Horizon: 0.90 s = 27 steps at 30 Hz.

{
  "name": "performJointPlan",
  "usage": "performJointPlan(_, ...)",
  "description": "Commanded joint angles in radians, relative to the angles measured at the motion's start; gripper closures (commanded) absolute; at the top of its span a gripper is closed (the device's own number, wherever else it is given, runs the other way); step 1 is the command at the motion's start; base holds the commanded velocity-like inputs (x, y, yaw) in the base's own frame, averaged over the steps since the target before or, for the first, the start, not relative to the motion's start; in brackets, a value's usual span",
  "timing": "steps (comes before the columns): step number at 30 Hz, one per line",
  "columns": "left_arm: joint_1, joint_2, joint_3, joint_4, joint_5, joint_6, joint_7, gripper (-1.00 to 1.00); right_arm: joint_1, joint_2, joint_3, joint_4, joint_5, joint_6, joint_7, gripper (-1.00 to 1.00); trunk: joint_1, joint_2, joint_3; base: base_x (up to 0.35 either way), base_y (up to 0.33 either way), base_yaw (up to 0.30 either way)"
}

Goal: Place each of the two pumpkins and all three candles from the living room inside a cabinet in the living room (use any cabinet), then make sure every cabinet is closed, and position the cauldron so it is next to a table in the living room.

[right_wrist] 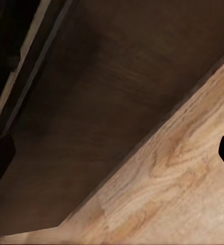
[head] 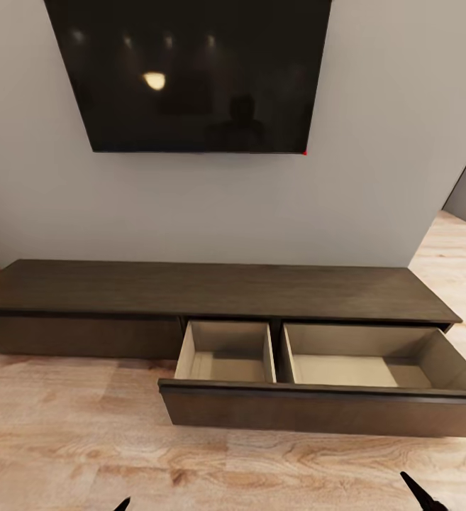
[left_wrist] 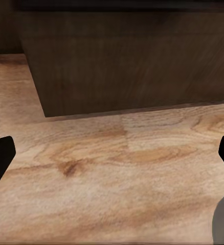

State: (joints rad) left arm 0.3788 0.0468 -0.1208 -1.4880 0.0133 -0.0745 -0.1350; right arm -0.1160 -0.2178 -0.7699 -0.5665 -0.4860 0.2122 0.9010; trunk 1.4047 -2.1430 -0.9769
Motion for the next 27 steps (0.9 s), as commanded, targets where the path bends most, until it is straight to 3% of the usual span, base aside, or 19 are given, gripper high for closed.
performJointPlan(1, 0.000, 0.001, 0.000, 0.003, 0.002, -0.002, -0.002, -1.00, -0.001, 0.002, -0.003, 0.000, -0.002, 0.004, 0.010, -1.00, -0.004, 0.007, 0.003, 0.000, 0.000, 0.000)
performJointPlan(15, -0.002, 0.002, 0.001, 0.036, 0.006, -0.002, -0.004, -1.00, -0.001, 0.008, -0.008, 0.021, 0.011, -0.011, 0.026, -1.00, -0.058, 0.105, 0.047, 0.000, 0.000, 0.000)
performJointPlan(27, 0.002, -0.001, 0.000, 0.015, 0.012, 0.009, -0.005, -1.00, -0.001, 0.009, -0.002, 0.031, 0.016, -0.015, 0.029, -1.00, -0.104, 0.189, 0.084, 0.000, 0.000, 0.000)
